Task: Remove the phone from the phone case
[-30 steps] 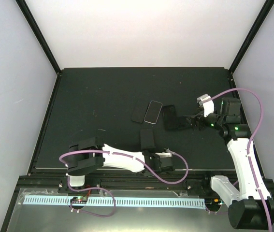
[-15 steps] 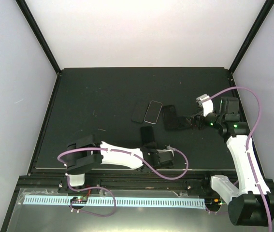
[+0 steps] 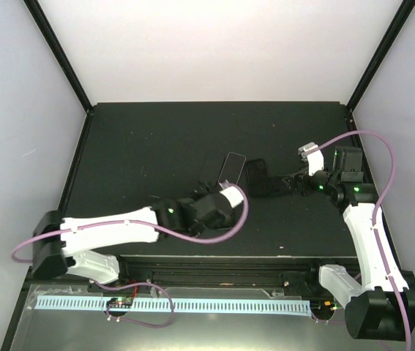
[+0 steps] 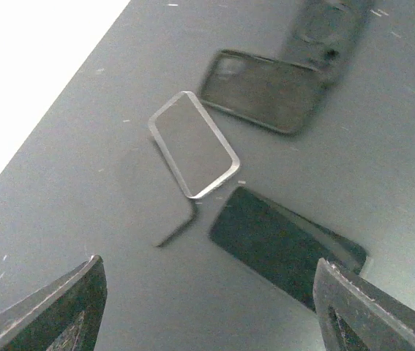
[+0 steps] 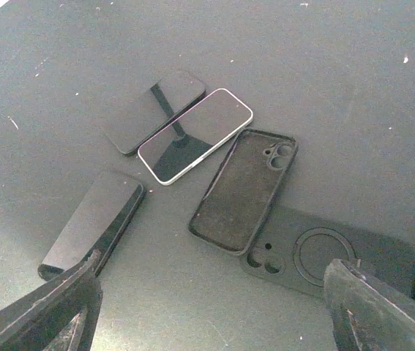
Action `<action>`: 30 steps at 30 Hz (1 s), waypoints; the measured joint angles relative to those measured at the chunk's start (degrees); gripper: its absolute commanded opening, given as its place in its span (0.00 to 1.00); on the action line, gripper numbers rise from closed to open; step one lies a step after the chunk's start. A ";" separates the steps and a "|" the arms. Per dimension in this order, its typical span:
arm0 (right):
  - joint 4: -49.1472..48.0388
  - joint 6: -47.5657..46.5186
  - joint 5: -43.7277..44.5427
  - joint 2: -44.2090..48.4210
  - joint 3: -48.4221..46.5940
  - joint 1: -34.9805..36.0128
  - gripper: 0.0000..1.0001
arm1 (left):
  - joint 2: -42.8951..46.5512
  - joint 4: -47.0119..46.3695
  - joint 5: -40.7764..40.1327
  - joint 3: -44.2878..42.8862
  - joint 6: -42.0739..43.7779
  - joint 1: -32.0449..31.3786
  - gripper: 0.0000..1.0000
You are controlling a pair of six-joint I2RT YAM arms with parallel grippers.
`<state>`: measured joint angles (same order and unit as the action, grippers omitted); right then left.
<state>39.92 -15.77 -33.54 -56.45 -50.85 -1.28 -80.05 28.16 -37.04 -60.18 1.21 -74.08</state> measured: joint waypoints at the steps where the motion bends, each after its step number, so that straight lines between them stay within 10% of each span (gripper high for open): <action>1: -0.09 0.26 0.00 0.22 0.00 -0.13 0.84 | 2.32 0.59 0.96 -0.02 -0.68 1.90 0.83; 13: -7.76 5.03 2.75 15.34 4.11 -1.84 1.00 | 28.20 0.57 9.38 7.41 -6.21 27.67 0.99; 30: -25.75 24.92 20.33 32.15 14.97 -2.86 1.00 | 40.15 -3.52 11.37 17.38 -8.79 32.89 0.99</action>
<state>14.17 9.15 -13.21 -24.29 -35.88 -4.14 -39.90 24.64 -25.67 -42.81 -7.57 -41.19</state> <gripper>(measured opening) 0.996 0.989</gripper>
